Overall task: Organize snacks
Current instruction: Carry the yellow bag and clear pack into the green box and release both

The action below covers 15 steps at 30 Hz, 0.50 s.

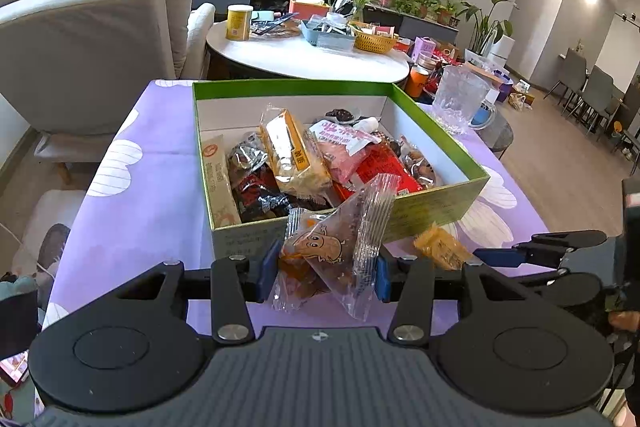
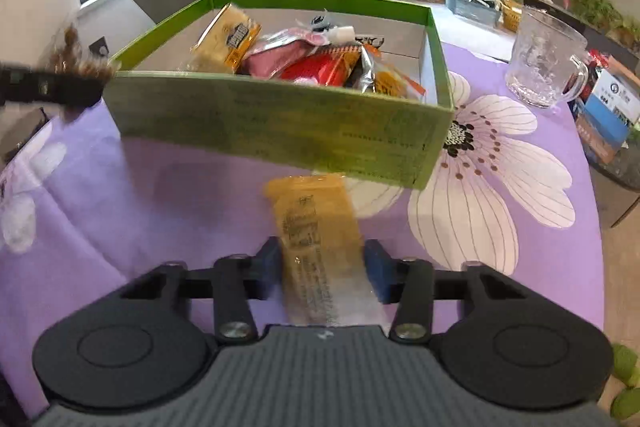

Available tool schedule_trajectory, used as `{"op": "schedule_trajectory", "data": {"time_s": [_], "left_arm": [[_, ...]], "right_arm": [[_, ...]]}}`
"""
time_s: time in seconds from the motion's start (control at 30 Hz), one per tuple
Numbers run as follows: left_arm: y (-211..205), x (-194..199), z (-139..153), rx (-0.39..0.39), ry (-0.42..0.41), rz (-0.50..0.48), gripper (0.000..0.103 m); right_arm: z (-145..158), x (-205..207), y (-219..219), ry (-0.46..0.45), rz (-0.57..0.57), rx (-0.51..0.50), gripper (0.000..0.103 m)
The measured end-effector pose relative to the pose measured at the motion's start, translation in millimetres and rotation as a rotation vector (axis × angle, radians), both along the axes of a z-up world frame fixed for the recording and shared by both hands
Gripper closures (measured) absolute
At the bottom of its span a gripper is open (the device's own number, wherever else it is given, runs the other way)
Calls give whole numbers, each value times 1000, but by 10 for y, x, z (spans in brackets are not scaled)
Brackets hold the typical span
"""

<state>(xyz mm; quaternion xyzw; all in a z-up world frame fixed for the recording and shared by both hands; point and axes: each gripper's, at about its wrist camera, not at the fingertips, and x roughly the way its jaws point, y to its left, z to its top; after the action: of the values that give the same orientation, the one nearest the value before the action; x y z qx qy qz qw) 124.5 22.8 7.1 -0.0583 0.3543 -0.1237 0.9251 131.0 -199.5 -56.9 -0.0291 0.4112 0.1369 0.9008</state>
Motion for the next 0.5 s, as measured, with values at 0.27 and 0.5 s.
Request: {"op": "schedule_trajectory", "data": {"time_s": [0.27,0.5], "left_arm": [[-29,-5,119,-10,-41,-16,60],[38,87,196,-32,-64,23,60]], "right_arm": [[584,-71,21,-168,-13,126,53],[978,217,74,-329,-50,187,53]]}}
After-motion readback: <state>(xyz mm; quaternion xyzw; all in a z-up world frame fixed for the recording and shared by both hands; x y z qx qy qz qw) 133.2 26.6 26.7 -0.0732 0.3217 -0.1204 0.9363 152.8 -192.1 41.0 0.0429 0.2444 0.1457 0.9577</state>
